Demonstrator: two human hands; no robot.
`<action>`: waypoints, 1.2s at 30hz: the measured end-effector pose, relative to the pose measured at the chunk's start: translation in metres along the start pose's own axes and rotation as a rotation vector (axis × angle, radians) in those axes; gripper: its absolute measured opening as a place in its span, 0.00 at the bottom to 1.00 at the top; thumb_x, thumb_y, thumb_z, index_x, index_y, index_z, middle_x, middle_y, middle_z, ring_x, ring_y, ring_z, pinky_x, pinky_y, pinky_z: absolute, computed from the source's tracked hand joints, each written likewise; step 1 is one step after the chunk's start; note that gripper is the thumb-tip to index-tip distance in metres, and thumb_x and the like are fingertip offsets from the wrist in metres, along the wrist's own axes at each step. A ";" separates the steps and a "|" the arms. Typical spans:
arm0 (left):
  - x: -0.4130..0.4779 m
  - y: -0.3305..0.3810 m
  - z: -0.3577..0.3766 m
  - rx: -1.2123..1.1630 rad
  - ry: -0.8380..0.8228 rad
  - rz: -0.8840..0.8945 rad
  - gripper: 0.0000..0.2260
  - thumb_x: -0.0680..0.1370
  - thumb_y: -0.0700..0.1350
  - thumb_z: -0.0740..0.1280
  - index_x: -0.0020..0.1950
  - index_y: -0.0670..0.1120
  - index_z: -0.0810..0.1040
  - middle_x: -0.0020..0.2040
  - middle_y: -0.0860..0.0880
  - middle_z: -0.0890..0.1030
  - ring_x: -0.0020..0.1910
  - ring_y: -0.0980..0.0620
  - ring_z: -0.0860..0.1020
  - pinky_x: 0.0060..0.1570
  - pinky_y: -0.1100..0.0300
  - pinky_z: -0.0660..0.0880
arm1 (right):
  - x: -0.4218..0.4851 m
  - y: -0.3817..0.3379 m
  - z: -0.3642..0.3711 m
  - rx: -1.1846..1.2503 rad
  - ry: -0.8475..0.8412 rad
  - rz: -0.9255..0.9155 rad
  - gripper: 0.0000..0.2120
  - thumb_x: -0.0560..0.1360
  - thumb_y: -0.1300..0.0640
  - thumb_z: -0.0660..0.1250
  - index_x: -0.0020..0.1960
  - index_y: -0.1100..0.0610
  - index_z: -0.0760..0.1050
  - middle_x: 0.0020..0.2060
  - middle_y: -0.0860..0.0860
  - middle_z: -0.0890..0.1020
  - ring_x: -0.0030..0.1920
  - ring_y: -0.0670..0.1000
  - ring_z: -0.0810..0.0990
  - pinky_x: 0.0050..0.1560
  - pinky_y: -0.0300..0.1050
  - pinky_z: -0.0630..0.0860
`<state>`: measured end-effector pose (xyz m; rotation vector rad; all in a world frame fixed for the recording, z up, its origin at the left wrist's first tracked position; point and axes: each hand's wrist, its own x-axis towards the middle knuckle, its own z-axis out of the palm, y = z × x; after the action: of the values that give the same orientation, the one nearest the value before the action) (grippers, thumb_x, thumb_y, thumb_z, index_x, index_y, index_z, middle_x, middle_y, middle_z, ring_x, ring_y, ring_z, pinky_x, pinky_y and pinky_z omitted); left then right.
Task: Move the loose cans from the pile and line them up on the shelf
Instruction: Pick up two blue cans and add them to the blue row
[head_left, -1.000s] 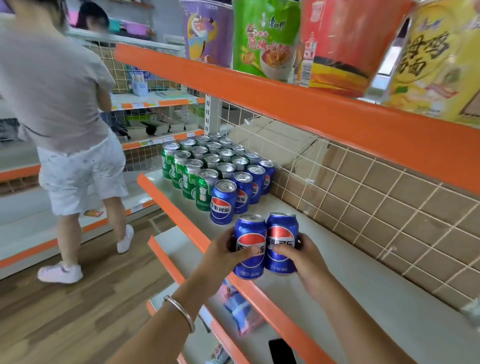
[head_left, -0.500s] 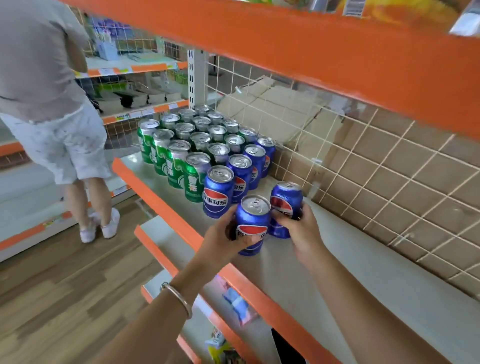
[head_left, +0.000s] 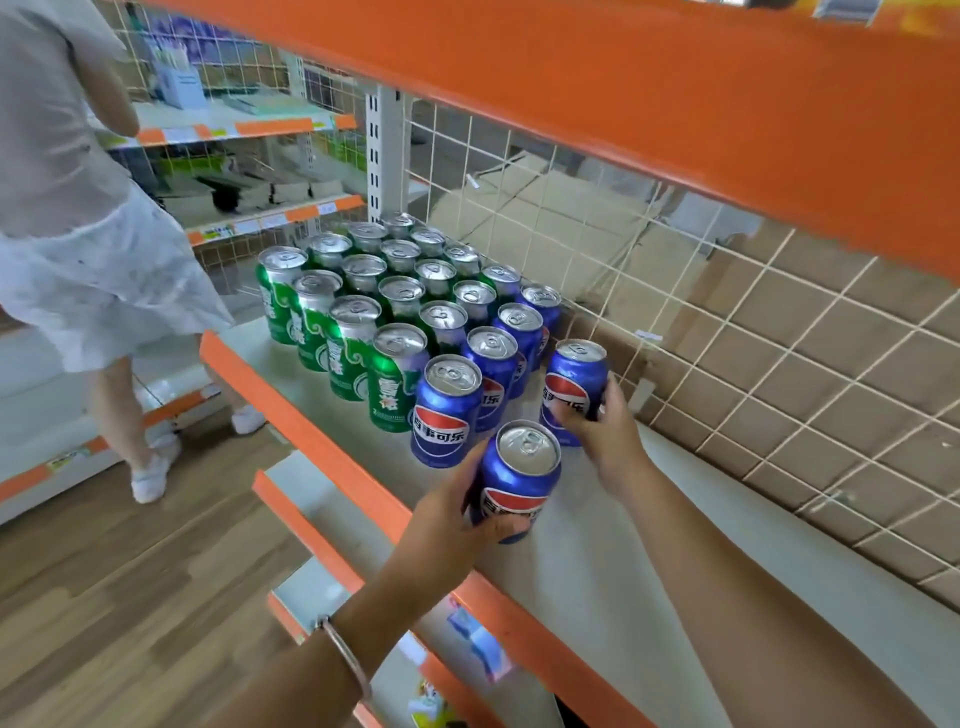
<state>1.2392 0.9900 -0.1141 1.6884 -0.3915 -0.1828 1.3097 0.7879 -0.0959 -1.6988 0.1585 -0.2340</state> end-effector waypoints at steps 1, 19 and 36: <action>0.000 0.000 -0.001 0.016 0.000 -0.001 0.31 0.70 0.39 0.74 0.60 0.66 0.64 0.54 0.72 0.76 0.55 0.75 0.73 0.50 0.80 0.67 | 0.004 -0.001 0.000 -0.024 -0.012 -0.008 0.37 0.59 0.52 0.79 0.66 0.52 0.69 0.57 0.52 0.80 0.55 0.50 0.80 0.55 0.48 0.78; 0.005 -0.001 -0.008 0.028 -0.068 -0.002 0.29 0.71 0.40 0.74 0.62 0.63 0.65 0.58 0.65 0.76 0.58 0.69 0.74 0.54 0.77 0.68 | 0.067 0.017 0.005 -0.041 0.057 0.024 0.32 0.71 0.68 0.70 0.72 0.54 0.63 0.64 0.52 0.76 0.62 0.51 0.75 0.65 0.53 0.71; 0.019 -0.004 -0.009 -0.013 -0.124 -0.005 0.30 0.72 0.40 0.72 0.69 0.56 0.63 0.61 0.61 0.75 0.58 0.72 0.72 0.51 0.78 0.69 | 0.032 -0.001 0.007 -0.267 0.220 0.011 0.25 0.76 0.61 0.65 0.71 0.57 0.64 0.66 0.50 0.71 0.61 0.48 0.73 0.61 0.46 0.71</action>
<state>1.2601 0.9919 -0.1143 1.6702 -0.4779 -0.2945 1.3423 0.7875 -0.0942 -1.9340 0.3766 -0.4065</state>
